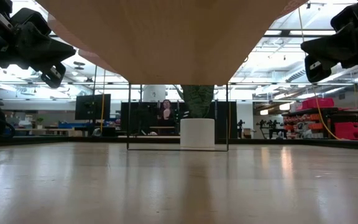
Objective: Pick and place slides into the shelf
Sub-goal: Return to Home Position
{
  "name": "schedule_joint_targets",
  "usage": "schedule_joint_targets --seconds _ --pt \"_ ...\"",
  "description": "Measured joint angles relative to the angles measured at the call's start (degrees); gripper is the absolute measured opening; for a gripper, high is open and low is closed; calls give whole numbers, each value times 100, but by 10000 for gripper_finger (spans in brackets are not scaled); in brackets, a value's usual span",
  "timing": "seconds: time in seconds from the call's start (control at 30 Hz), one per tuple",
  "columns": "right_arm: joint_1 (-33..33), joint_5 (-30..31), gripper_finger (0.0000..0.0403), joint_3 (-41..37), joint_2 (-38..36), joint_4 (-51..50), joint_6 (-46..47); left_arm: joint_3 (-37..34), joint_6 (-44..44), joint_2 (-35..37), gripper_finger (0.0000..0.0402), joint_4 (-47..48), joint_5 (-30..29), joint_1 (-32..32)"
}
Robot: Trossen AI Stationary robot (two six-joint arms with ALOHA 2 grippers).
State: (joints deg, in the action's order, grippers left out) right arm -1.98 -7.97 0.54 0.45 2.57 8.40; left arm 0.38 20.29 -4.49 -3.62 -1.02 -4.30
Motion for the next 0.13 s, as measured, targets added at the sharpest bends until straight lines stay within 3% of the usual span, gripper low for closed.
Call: schedule_joint_targets --seconds 0.13 --pt "2 -1 14 0 0 1 -1 0 2 2 33 1 1 0"
